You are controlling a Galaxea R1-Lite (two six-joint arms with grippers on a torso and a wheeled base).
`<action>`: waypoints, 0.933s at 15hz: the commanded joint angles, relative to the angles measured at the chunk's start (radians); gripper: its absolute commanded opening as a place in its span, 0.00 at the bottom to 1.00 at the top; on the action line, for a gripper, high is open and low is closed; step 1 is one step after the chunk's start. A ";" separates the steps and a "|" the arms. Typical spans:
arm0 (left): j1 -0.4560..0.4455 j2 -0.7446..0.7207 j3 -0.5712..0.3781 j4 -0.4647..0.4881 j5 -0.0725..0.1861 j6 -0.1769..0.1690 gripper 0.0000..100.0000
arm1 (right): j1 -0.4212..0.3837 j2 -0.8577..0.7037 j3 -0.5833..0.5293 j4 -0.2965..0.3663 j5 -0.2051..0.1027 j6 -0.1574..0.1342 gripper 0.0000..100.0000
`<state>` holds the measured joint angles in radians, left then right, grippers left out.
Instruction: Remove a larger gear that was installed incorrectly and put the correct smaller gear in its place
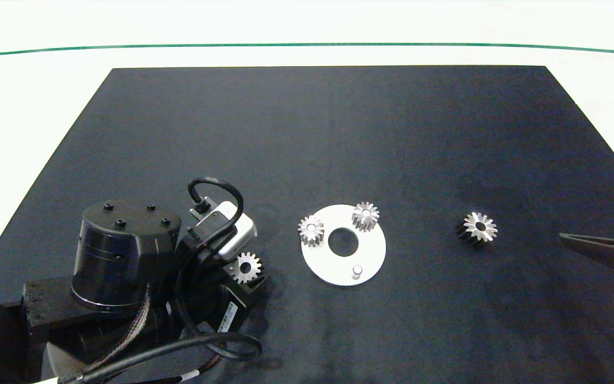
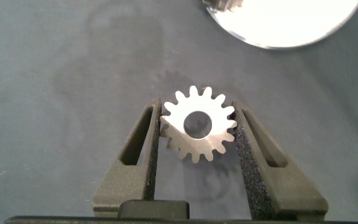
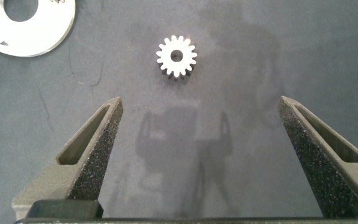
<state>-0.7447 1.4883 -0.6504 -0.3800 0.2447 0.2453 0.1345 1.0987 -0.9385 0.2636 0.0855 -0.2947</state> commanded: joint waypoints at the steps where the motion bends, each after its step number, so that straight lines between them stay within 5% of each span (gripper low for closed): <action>1: -0.041 -0.005 -0.061 0.069 0.027 0.008 0.19 | 0.001 -0.011 0.000 0.000 0.000 -0.001 1.00; 6: -0.131 0.013 -0.256 0.294 0.077 0.008 0.19 | -0.021 -0.033 0.001 0.003 -0.001 0.008 1.00; 14: -0.206 0.139 -0.356 0.299 0.085 -0.020 0.19 | -0.088 -0.168 0.001 0.009 -0.009 0.028 1.00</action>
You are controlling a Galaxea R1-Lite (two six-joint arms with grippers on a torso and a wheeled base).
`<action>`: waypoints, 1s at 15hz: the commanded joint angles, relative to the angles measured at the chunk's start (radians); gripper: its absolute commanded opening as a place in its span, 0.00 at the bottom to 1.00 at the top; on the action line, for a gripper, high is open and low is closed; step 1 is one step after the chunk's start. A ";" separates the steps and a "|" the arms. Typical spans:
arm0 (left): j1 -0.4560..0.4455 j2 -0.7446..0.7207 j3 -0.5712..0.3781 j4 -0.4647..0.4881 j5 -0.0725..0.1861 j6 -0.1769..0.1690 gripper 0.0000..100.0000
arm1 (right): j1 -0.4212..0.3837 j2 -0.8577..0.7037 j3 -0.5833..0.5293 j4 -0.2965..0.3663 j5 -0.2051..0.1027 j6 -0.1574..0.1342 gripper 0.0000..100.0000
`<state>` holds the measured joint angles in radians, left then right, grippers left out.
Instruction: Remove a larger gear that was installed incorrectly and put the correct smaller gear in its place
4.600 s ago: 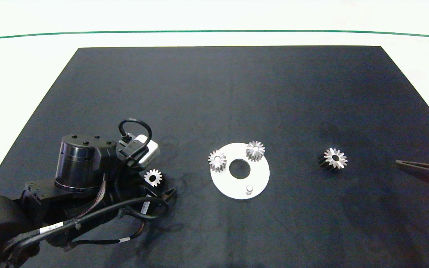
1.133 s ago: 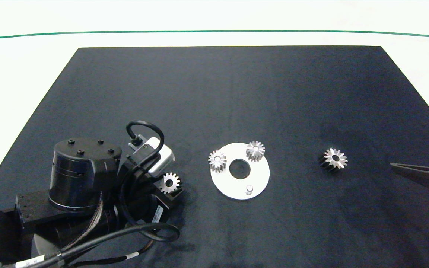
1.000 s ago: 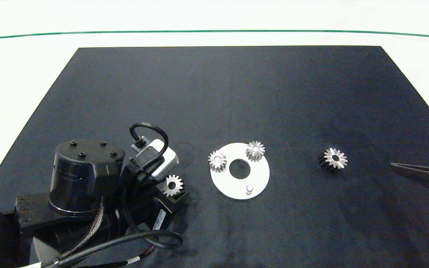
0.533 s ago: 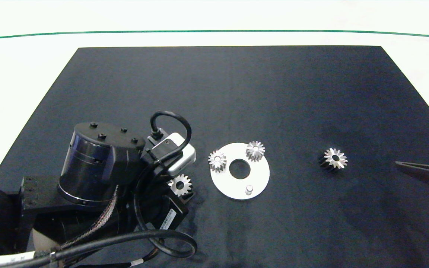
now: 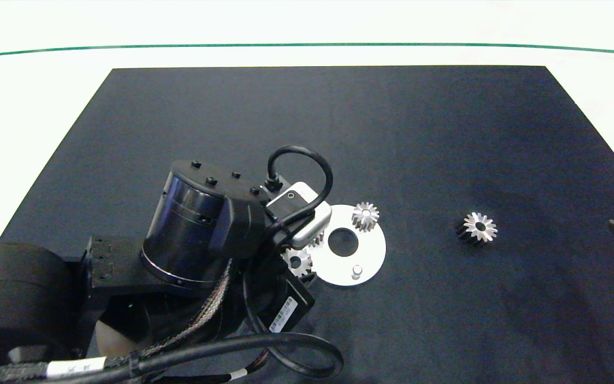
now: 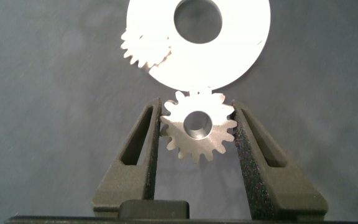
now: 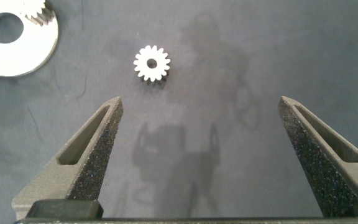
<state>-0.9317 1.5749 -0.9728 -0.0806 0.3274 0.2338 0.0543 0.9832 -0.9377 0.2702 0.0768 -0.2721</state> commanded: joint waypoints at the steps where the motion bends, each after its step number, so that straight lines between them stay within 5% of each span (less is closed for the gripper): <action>1: -0.033 0.073 -0.053 -0.001 0.002 -0.028 0.19 | -0.008 -0.066 0.000 0.006 0.001 0.010 1.00; 6: -0.076 0.163 -0.106 -0.002 0.002 -0.034 0.19 | -0.002 -0.083 0.000 0.012 0.009 0.025 1.00; 9: -0.087 0.226 -0.142 -0.004 0.005 -0.034 0.19 | 0.070 -0.089 0.000 0.014 0.058 0.062 1.00; 15: -0.085 0.260 -0.195 -0.004 0.015 -0.033 0.19 | 0.142 -0.097 0.000 0.034 0.061 0.102 1.00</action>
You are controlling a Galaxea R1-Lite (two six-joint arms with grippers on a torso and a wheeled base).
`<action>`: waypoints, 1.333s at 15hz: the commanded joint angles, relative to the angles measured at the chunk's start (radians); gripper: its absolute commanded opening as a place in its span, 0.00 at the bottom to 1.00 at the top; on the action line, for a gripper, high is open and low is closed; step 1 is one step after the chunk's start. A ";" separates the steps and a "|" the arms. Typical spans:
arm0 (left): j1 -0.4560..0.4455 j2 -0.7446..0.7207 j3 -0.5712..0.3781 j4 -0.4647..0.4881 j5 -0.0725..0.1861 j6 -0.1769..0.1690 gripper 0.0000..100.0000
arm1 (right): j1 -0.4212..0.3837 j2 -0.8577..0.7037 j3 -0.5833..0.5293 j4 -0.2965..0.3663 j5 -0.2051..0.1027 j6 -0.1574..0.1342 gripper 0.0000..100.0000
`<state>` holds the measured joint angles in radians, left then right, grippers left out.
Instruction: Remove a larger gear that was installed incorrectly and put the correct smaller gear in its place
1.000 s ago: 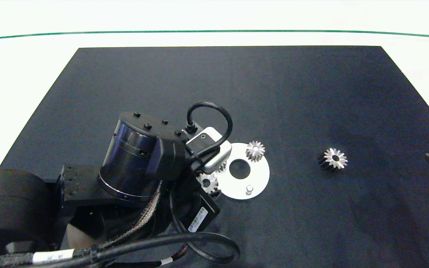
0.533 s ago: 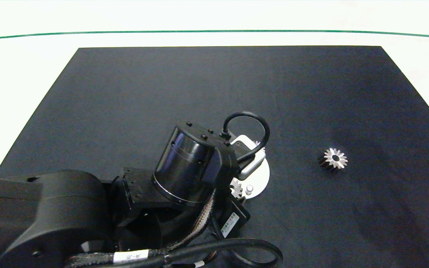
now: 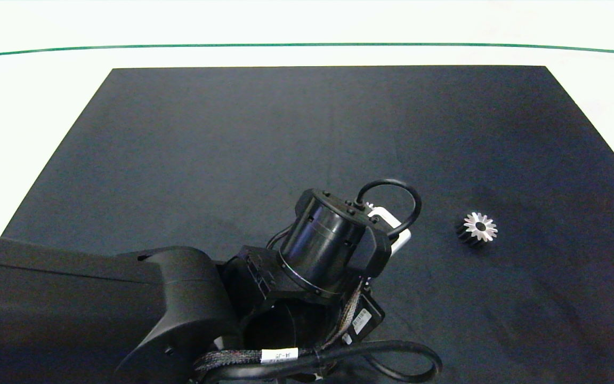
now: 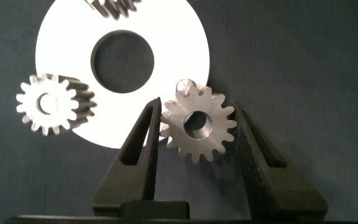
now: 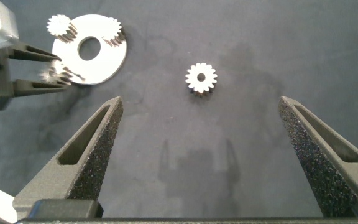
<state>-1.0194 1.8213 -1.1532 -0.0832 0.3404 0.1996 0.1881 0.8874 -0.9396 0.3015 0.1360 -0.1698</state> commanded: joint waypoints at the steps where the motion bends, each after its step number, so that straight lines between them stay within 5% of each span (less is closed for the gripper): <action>1: 0.004 0.013 -0.022 -0.001 0.002 0.004 0.19 | 0.010 -0.001 0.004 0.002 0.002 0.000 1.00; 20: 0.035 0.053 -0.072 -0.006 0.002 0.035 0.19 | 0.008 -0.002 0.024 0.001 0.013 0.001 1.00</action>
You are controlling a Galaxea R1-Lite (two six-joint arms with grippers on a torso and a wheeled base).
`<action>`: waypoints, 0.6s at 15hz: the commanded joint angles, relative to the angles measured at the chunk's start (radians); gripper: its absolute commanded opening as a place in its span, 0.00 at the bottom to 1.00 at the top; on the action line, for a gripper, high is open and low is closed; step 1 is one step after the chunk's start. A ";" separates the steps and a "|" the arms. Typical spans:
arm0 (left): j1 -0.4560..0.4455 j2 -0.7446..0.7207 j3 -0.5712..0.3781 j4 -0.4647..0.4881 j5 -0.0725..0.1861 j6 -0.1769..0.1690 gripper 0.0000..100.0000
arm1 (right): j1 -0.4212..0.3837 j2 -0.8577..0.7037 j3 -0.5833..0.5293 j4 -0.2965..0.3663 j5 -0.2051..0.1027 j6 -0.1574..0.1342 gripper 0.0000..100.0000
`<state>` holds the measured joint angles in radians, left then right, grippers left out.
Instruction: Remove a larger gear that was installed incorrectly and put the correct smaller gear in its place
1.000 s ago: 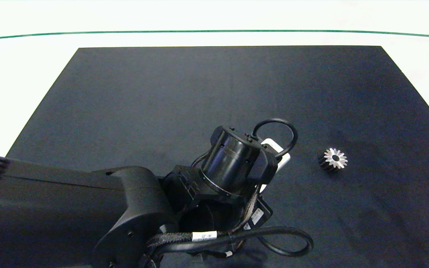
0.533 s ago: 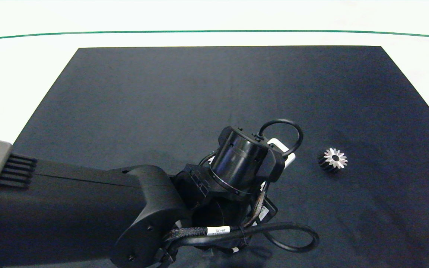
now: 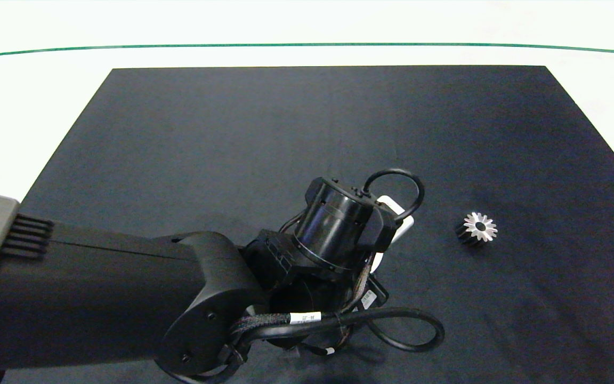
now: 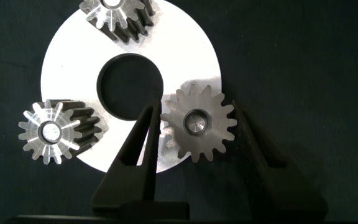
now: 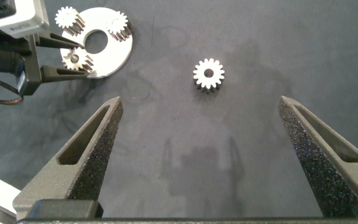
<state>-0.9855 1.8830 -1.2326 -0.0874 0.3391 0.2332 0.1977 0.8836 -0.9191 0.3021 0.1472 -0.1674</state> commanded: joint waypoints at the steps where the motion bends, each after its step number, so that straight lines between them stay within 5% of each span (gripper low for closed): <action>1: -0.002 -0.007 0.010 -0.002 0.003 -0.002 0.19 | 0.000 0.001 0.006 0.002 0.002 -0.001 1.00; 7: -0.002 0.002 0.019 -0.006 0.004 0.000 0.19 | -0.001 0.001 0.008 0.000 0.002 -0.001 1.00; 8: -0.002 0.002 0.027 -0.006 0.003 0.003 1.00 | -0.001 0.001 0.008 0.000 0.002 -0.001 1.00; 9: -0.005 0.002 0.025 -0.006 0.003 0.000 1.00 | -0.001 0.001 0.008 0.002 0.002 -0.001 1.00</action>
<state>-0.9885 1.8838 -1.2085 -0.0928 0.3406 0.2309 0.1962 0.8836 -0.9111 0.3006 0.1477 -0.1674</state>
